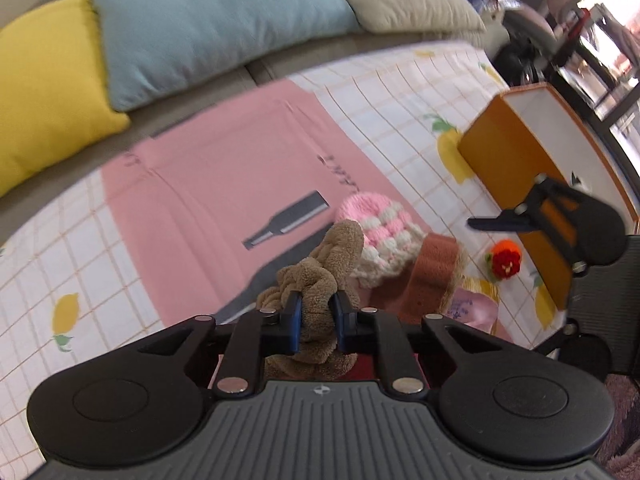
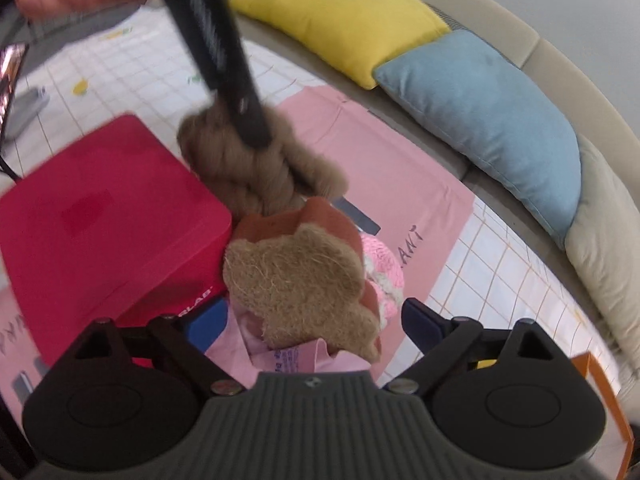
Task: Organize soft objects
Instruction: 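Lift the plush bear with the left gripper while the right gripper grasps and lifts the sponge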
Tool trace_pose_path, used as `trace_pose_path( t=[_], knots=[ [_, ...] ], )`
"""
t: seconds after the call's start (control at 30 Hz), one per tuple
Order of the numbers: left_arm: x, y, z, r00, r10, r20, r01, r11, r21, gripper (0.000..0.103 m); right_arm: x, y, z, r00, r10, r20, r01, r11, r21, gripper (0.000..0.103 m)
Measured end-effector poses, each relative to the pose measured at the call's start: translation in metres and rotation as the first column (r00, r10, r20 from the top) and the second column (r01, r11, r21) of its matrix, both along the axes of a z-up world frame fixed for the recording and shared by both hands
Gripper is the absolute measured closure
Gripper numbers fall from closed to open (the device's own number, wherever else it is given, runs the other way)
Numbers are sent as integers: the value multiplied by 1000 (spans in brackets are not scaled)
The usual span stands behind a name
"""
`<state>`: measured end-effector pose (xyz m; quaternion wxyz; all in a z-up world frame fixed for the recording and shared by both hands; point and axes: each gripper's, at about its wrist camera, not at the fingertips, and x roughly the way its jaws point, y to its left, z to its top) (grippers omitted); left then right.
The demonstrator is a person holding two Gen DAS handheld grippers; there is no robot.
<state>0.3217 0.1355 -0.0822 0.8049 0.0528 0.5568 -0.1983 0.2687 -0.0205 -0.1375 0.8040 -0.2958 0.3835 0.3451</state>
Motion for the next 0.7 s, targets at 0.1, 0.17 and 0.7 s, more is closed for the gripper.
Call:
trace_pose_path(
  t=[0.1, 0.17, 0.7],
  knots=[
    [-12, 8, 15, 998, 42, 43, -41, 999, -20, 86, 11, 0, -2, 999, -44, -21, 45, 998, 34, 11],
    [-19, 14, 24, 995, 77, 65, -75, 996, -42, 87, 17, -2, -4, 998, -50, -45, 52, 997, 48, 13],
    [-89, 56, 96, 910, 379, 170, -334, 911, -244, 88, 28, 2, -26, 993, 82, -85, -78, 996, 43, 21]
  ],
)
